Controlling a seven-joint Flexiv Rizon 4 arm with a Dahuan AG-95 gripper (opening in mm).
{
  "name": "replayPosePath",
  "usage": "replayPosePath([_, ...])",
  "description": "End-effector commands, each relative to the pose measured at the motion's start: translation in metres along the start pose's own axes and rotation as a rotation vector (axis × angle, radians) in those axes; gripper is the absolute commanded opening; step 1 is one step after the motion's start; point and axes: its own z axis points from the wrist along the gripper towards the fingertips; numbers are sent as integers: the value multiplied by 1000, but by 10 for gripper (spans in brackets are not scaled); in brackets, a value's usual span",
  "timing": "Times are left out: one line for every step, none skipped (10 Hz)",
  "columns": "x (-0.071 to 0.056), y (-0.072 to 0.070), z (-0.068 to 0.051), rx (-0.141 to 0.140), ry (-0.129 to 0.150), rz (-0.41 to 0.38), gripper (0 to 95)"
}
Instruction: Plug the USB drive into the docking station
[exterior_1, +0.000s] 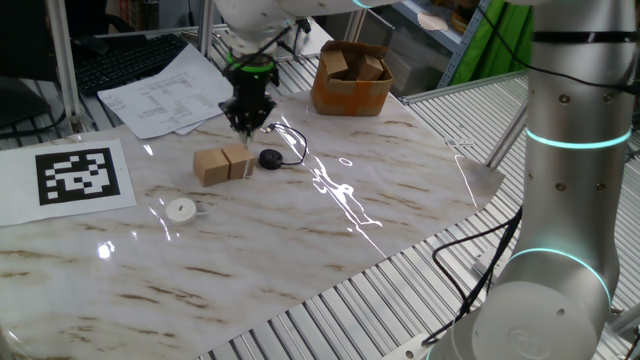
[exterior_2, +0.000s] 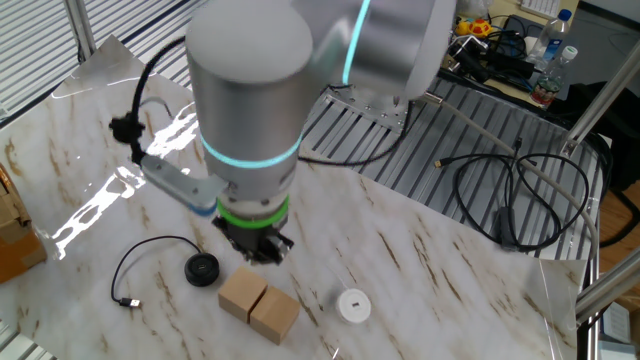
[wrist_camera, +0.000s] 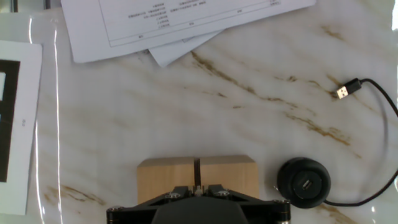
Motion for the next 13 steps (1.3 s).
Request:
replayPosePath([6,-11,5,10,32,41,0])
replayPosePath([7,-16,7,16,34,48,0])
replayPosePath([5,-24,9,20,40,74,0])
replayPosePath([3,-27,10,27,46,95,0])
replayPosePath([-1,-30,11,30,51,107,0])
replayPosePath([-4,-35,13,31,60,121,0])
replayPosePath([-9,-42,14,29,61,127,0])
replayPosePath([-12,-45,15,19,58,133,0])
replayPosePath([-12,-46,15,16,60,135,0])
replayPosePath([-12,-46,15,5,62,145,0])
replayPosePath([-12,-46,15,-12,61,195,0])
replayPosePath([-12,-46,15,-33,59,249,0])
replayPosePath([-12,-46,15,-30,60,306,0])
